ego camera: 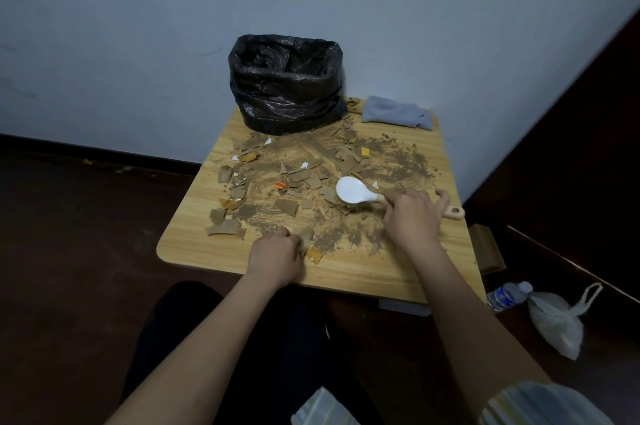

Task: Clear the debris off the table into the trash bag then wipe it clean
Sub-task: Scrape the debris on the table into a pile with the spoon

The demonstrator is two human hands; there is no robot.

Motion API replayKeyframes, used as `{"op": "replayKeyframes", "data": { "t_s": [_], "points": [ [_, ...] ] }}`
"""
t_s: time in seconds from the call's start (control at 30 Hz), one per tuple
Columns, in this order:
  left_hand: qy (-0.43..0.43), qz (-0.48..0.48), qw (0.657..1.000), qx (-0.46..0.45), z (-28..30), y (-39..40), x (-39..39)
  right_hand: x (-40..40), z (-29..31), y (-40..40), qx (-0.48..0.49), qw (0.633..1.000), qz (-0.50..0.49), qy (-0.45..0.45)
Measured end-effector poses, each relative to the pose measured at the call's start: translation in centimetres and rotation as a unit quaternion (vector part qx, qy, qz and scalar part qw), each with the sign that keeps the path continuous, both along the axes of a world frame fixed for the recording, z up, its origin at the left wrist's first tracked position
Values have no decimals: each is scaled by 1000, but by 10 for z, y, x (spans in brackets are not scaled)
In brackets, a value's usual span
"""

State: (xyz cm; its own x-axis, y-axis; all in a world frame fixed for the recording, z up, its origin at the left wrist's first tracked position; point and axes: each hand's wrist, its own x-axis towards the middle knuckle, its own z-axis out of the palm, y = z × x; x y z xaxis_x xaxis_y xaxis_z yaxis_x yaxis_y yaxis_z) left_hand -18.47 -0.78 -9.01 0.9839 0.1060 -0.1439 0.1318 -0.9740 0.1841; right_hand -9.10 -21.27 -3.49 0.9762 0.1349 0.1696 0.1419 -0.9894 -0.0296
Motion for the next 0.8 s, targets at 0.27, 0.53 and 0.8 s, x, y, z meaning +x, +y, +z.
{"op": "replayKeyframes", "data": {
  "t_s": [0.27, 0.53, 0.8],
  "points": [
    [-46, 22, 995, -86, -1, 3, -7, -48, -2, 0, -56, 992, 111, -1],
    [-113, 64, 986, -104, -6, 20, -23, -61, -14, 10, -98, 984, 146, 25],
    [-72, 55, 994, -67, -8, 27, -29, -34, -2, -4, -50, 999, 22, 2]
  ]
}}
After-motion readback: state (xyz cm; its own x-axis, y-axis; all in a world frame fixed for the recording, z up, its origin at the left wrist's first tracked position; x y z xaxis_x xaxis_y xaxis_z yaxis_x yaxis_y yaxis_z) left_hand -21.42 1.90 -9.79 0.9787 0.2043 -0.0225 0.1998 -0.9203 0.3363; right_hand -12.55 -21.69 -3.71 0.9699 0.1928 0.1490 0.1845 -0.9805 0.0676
